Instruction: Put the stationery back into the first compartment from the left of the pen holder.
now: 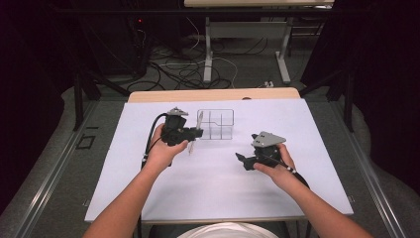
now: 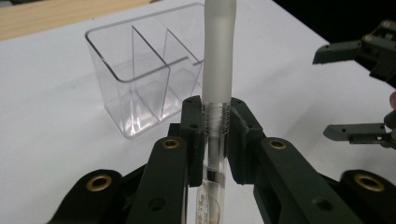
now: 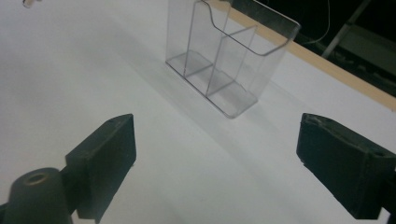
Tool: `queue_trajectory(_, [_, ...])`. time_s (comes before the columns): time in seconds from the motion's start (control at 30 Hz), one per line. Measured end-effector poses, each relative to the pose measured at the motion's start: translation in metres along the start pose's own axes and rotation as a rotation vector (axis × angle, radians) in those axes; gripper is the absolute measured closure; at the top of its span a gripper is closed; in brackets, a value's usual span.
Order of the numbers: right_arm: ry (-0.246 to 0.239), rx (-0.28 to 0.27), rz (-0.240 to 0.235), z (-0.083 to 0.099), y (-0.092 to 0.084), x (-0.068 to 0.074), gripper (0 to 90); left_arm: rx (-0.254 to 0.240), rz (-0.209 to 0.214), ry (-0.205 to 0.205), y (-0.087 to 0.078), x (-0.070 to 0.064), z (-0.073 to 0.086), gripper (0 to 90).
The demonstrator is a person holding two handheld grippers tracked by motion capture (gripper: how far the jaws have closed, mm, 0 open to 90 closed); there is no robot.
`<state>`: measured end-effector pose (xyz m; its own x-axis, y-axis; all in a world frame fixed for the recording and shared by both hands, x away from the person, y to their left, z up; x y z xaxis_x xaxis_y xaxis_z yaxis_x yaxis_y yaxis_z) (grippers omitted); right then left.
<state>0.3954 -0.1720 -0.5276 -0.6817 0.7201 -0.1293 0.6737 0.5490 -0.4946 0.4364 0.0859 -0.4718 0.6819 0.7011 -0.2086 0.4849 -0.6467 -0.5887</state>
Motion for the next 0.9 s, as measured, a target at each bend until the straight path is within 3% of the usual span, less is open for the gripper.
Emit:
queue_trajectory(0.13, [0.062, -0.009, 0.008, 0.006, -0.006, -0.009, 0.0, -0.051, -0.011, -0.005, -0.002, 0.003, -0.007, 79.1])
queue_trajectory(0.47, [0.206, 0.005, 0.009, 0.023, -0.008, -0.019, 0.0, -0.144, -0.041, 0.009, -0.002, 0.004, -0.029, 79.1])
queue_trajectory(0.7, [0.243, 0.020, 0.032, 0.029, -0.010, -0.025, 0.0, -0.229, -0.066, 0.017, -0.002, 0.004, -0.046, 79.0])
queue_trajectory(0.73, [0.251, 0.000, 0.032, 0.029, -0.009, -0.026, 0.0, -0.233, -0.065, 0.015, -0.003, 0.003, -0.048, 79.1])
queue_trajectory(0.9, [0.258, -0.001, 0.036, 0.030, -0.009, -0.027, 0.0, -0.286, -0.107, 0.006, -0.002, 0.007, -0.058, 79.0])
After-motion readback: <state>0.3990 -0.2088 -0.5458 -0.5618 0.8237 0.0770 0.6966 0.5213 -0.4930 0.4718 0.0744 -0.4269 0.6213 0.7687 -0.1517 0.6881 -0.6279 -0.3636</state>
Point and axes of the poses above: each handheld gripper's, and its own axes: y roughly forward along the jaws, z roughly out of its underside, x roughly to its left, the point moved 4 cm from there along y, roughly forward along the jaws, and after that the axes turned 2 degrees about y, right-handed, at the moved point
